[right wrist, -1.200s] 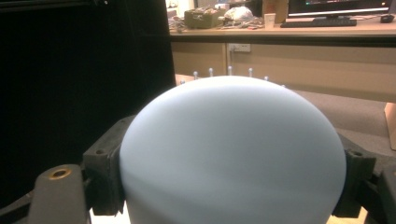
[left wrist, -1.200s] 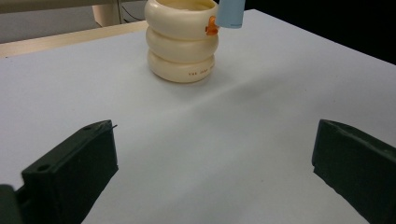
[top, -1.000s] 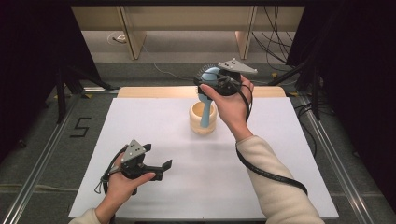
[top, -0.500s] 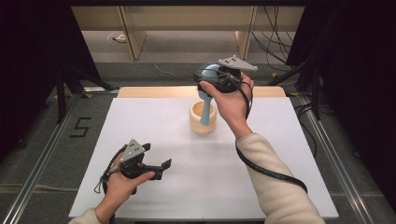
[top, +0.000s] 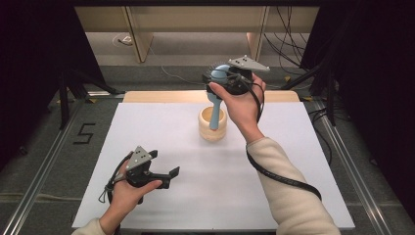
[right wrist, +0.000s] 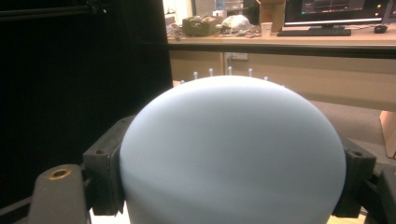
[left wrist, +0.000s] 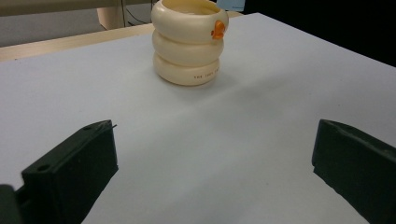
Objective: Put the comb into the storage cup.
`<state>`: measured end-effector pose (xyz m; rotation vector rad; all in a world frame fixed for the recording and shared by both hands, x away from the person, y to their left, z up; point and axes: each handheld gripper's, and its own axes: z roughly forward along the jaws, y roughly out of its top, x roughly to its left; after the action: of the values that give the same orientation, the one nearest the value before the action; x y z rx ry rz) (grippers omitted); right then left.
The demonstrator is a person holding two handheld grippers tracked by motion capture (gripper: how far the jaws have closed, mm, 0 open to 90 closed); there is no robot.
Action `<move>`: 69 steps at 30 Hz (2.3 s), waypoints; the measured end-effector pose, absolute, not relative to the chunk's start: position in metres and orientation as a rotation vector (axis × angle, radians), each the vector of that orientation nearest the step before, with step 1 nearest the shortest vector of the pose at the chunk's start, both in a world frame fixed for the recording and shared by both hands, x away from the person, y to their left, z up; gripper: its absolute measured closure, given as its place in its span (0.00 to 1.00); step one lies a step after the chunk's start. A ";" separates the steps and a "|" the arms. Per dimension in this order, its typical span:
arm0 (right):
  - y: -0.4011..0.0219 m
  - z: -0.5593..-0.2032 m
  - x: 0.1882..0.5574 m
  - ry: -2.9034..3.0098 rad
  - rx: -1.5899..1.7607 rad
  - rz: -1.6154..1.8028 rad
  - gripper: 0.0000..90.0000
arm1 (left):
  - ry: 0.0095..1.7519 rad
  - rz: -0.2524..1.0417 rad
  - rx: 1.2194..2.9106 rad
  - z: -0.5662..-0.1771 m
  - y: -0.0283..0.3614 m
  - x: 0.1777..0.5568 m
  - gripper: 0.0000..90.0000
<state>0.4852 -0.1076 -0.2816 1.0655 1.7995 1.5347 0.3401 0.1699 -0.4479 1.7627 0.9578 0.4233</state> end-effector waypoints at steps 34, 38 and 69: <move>-0.109 -0.273 0.495 1.777 1.070 1.525 0.23 | 0.959 0.422 1.763 -0.449 0.169 0.341 0.00; -0.109 -0.272 0.496 1.779 1.072 1.521 0.23 | 0.959 0.421 1.762 -0.449 0.169 0.341 0.00; -0.109 -0.276 0.505 1.754 1.075 1.503 0.23 | 0.958 0.420 1.762 -0.449 0.170 0.341 0.00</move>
<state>0.5055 -0.1090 -0.2762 1.0748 1.7538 1.5031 0.3410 0.1699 -0.4489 1.7615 0.9583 0.4201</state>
